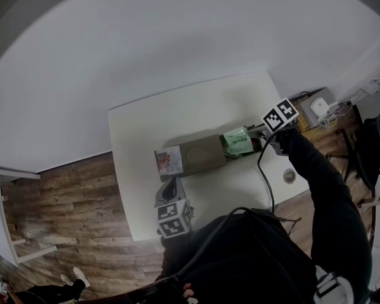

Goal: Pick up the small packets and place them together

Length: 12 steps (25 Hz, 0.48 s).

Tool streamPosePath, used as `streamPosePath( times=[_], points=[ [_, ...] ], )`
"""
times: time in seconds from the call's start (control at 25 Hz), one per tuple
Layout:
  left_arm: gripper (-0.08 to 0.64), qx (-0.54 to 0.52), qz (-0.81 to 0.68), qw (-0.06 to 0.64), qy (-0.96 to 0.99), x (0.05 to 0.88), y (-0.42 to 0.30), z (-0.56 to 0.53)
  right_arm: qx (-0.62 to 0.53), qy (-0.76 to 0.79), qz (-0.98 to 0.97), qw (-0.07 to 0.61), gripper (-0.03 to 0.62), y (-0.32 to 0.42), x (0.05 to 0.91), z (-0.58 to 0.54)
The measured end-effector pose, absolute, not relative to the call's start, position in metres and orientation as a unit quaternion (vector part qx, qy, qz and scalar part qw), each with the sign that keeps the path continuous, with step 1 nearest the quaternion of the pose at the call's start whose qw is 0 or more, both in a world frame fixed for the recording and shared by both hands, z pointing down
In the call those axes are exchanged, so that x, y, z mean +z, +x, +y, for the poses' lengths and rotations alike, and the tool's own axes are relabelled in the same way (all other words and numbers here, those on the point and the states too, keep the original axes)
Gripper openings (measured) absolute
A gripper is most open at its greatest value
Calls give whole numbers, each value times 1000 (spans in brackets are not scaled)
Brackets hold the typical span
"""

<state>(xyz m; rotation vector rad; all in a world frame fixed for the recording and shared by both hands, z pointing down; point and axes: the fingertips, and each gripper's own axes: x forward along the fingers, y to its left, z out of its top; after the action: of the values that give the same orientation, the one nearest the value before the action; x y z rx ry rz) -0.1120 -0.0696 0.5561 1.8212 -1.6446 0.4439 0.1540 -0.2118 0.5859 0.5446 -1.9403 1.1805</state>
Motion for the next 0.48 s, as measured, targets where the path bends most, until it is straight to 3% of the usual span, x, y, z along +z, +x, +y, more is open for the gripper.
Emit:
streamPosePath(
  times=[0.48],
  points=[
    [0, 168, -624, 314, 696, 557, -110, -70, 449, 222, -774, 387, 0, 162, 566, -216]
  ],
)
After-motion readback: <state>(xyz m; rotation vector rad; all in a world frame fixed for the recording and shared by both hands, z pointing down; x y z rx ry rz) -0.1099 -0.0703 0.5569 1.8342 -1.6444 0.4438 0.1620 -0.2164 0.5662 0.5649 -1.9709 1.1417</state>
